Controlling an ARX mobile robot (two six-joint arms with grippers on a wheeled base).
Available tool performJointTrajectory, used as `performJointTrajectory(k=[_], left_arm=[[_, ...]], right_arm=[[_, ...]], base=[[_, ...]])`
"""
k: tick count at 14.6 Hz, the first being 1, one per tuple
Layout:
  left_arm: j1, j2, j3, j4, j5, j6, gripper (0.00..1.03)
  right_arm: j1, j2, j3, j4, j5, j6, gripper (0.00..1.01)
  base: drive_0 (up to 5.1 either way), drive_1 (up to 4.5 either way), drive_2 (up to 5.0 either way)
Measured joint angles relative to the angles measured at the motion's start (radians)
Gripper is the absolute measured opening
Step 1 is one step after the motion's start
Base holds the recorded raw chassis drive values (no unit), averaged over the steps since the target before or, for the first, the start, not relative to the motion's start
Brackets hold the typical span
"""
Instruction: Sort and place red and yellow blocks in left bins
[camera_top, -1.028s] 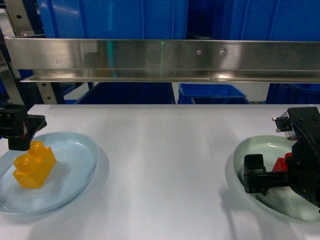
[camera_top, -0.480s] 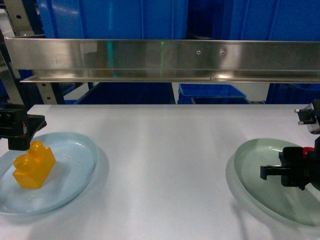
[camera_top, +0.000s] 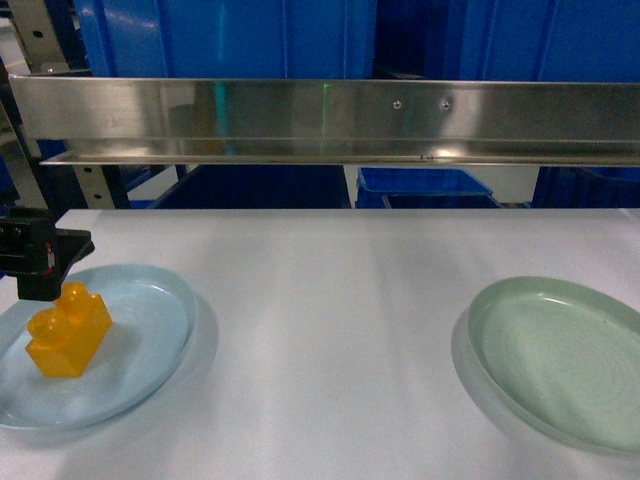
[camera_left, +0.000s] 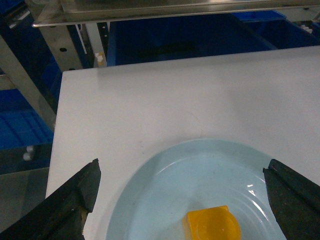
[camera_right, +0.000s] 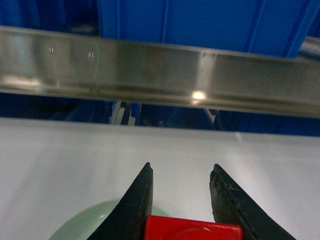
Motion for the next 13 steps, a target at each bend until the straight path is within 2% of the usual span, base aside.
performJointTrajectory(k=[2,3,8,11,13], left_arm=[[0.000,0.000,0.000,0.000,0.000,0.000,0.98],[0.000,0.000,0.000,0.000,0.000,0.000,0.98],[-0.010,-0.010,0.005,-0.038,-0.008,0.000,0.98],[-0.057,-0.098,0.042,-0.126,0.039,-0.019,0.98],[-0.081,-0.082,0.039,-0.131,-0.003,-0.019,0.98]], right_arm=[[-0.023,-0.150,-0.032,-0.050,-0.032,-0.029,0.29],[-0.022,-0.175,-0.054,-0.050,-0.022,-0.042,0.29],[-0.022,-0.169,-0.063,-0.058,-0.021,-0.048,0.28],[-0.022,-0.168,-0.063,-0.058,-0.021,-0.049,0.28],[-0.022,-0.168,-0.063,-0.058,-0.021,-0.050,0.28]], base=[[0.0,0.00,0.0],[0.0,0.00,0.0],[0.0,0.00,0.0],[0.0,0.00,0.0],[0.0,0.00,0.0]])
